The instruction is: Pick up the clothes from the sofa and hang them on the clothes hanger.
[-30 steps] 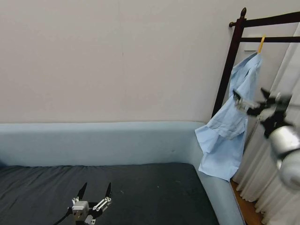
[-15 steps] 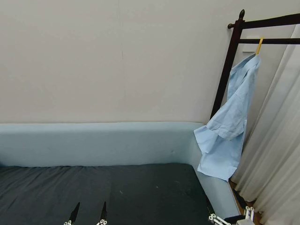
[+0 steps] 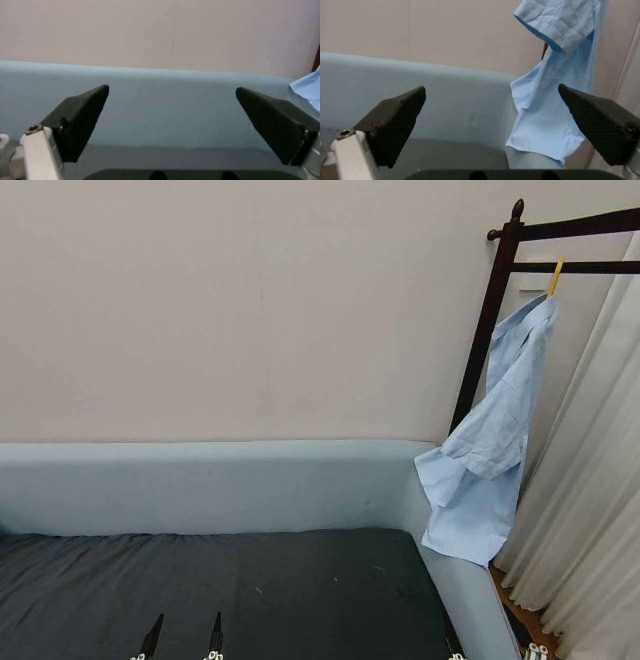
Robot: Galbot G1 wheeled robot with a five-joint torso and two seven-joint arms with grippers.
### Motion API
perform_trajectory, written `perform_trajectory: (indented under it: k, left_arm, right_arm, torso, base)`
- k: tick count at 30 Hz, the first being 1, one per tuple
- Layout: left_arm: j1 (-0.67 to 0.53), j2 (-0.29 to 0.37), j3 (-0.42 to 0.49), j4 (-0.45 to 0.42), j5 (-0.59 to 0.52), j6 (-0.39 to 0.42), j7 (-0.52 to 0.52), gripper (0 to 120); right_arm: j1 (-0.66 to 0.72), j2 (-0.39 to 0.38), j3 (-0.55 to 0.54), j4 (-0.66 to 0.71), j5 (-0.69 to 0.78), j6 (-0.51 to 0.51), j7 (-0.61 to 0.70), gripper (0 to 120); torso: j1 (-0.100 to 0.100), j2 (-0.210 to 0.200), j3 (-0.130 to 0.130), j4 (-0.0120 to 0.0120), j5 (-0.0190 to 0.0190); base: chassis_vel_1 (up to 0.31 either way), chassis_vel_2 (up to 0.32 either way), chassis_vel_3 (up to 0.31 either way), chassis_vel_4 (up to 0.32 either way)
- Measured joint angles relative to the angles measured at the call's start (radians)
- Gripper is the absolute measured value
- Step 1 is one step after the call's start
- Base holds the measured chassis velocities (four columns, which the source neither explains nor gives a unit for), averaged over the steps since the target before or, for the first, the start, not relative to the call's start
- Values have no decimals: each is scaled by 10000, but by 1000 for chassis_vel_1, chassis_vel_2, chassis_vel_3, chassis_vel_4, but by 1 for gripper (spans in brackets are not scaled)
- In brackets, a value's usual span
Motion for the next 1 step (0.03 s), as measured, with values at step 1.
perform_trajectory:
  k: [1]
  left_arm:
    - [0, 0, 0, 0, 0, 0, 0, 100]
  right_arm:
    - [0, 0, 0, 0, 0, 0, 0, 100]
  torso:
    - [0, 0, 0, 0, 0]
  base:
    - [0, 0, 0, 0]
